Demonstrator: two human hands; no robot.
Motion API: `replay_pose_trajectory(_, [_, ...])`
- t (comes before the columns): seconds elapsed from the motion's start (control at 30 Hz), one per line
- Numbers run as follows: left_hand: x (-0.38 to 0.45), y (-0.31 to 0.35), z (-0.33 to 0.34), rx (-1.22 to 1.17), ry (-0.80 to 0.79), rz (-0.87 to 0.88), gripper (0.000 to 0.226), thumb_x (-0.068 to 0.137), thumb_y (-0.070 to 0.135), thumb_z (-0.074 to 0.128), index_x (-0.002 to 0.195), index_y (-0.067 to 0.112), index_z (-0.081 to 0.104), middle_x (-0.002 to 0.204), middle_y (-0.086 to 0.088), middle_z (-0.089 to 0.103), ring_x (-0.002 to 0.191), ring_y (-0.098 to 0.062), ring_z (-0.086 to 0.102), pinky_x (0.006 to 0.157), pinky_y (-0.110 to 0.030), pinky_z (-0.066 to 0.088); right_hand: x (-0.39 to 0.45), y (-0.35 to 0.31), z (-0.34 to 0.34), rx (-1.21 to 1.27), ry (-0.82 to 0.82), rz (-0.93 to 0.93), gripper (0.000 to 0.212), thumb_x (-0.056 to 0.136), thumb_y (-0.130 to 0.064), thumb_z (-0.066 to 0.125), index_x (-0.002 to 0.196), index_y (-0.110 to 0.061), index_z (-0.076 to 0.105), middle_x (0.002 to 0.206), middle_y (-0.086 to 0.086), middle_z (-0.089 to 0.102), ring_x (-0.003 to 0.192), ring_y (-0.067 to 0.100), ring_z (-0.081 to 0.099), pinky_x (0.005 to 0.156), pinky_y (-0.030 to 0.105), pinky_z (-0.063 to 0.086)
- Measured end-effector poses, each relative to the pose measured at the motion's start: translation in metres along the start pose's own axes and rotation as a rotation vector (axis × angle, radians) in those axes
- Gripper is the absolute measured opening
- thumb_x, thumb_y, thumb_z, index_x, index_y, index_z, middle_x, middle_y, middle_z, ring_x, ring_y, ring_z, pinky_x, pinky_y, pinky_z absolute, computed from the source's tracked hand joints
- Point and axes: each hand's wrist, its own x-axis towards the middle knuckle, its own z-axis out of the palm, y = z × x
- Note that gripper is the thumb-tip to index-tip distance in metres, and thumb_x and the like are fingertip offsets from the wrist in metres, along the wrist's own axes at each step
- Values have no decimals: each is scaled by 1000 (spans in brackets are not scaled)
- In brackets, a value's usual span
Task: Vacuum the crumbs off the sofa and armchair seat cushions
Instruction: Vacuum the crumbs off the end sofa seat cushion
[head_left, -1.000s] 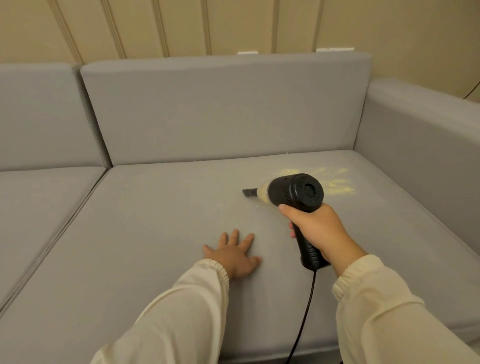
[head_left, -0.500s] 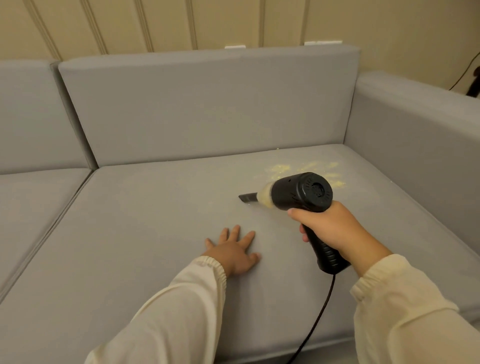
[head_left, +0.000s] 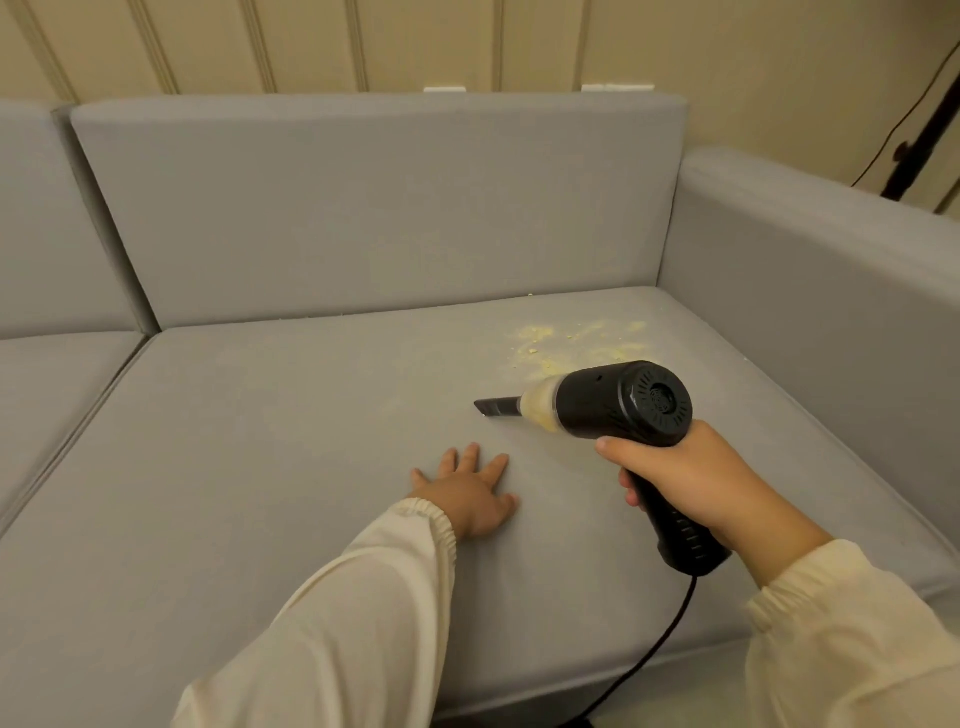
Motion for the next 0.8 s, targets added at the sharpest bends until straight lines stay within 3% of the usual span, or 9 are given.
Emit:
replay_pose_trajectory(0.37, [2, 15, 1, 36, -4, 38, 70, 102, 67, 25, 163, 47, -5, 173, 5, -17, 159, -26, -16, 121, -69, -5, -10, 15, -20, 45, 16, 56, 21, 91, -31, 81, 96, -11, 75, 77, 12, 77, 68, 25, 76, 77, 45, 64])
replay_pose_trajectory(0.57, [11, 14, 4, 38, 49, 42, 68, 103, 66, 22, 163, 46, -4, 173, 4, -16, 159, -27, -15, 121, -68, -7, 28, 5, -9, 83, 180, 78, 27, 88, -36, 82, 94, -10, 76, 78, 12, 79, 65, 21, 76, 69, 34, 61])
replay_pose_trajectory(0.8, [31, 14, -2, 44, 79, 68, 68, 104, 65, 21, 164, 45, -5, 173, 3, -17, 159, -27, -15, 122, -67, -7, 80, -8, 4, 211, 264, 80, 23, 90, -30, 81, 98, -10, 74, 81, 17, 76, 64, 21, 72, 72, 36, 61])
